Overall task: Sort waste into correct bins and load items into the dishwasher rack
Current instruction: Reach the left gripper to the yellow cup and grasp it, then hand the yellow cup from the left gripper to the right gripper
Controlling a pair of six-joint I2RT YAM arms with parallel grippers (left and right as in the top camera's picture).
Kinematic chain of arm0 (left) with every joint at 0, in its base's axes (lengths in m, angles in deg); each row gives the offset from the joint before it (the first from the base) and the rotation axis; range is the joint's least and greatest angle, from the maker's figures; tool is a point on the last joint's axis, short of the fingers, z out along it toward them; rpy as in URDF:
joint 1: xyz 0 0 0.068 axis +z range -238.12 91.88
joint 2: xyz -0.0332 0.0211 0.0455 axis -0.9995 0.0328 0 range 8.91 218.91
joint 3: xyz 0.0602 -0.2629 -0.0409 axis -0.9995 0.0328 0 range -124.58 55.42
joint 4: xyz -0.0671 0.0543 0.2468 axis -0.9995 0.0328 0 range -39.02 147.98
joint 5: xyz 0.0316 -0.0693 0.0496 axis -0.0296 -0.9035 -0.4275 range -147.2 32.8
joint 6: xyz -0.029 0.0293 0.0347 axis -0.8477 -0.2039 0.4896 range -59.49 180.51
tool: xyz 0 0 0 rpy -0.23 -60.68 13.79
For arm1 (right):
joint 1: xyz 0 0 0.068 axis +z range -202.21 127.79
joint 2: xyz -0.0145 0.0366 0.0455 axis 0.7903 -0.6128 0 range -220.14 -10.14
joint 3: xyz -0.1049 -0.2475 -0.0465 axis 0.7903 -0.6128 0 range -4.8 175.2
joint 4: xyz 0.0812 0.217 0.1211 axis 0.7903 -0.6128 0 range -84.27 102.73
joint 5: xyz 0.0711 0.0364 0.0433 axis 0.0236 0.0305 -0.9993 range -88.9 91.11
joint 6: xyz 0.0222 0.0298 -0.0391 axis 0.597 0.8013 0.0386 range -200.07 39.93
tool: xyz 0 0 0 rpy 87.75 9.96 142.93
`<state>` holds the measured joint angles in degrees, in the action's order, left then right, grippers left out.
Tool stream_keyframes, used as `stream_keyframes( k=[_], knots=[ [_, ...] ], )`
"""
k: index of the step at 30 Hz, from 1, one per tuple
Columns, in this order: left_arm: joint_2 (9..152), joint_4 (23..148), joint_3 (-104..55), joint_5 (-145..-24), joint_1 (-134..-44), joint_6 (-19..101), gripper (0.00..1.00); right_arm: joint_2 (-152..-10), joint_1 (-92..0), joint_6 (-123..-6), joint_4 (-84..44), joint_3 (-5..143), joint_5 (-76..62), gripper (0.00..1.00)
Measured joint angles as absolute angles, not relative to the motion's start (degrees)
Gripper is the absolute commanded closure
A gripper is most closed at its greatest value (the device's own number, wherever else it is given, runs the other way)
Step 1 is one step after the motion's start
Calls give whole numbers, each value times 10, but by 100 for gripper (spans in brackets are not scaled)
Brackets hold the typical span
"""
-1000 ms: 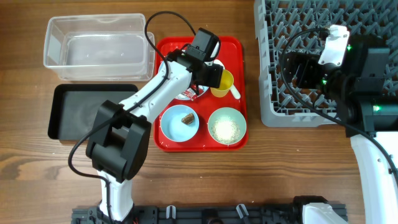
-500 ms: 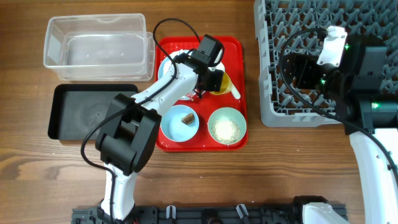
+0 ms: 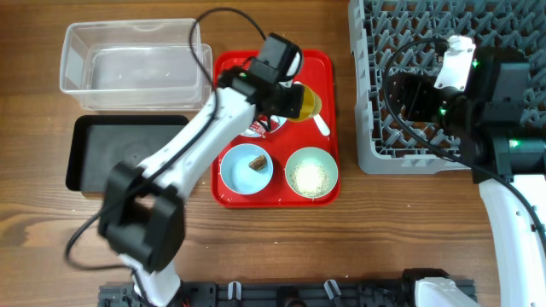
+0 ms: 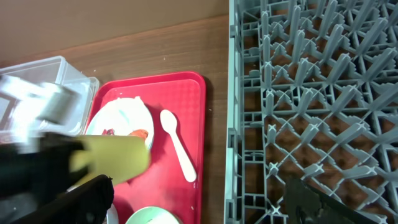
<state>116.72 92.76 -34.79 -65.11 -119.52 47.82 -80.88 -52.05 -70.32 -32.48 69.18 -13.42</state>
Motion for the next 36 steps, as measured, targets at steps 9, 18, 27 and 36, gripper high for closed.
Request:
stream_keyframes(
  k=[9,18,27,36],
  knots=[
    [1085,919,-348,-1004,-1057,493,96,-898,-522,-729,-172,693,-452,0],
    [1087,881,-348,-1261,-1005,526,96,-1033,-488,-733,29,692,-766,4],
    [1088,878,-348,-1276,-1010,528,96,-1035,-439,-670,125,693,-803,10],
    [1088,875,-348,-1283,-1012,530,84,-1035,-412,-656,137,693,-803,38]
  ],
)
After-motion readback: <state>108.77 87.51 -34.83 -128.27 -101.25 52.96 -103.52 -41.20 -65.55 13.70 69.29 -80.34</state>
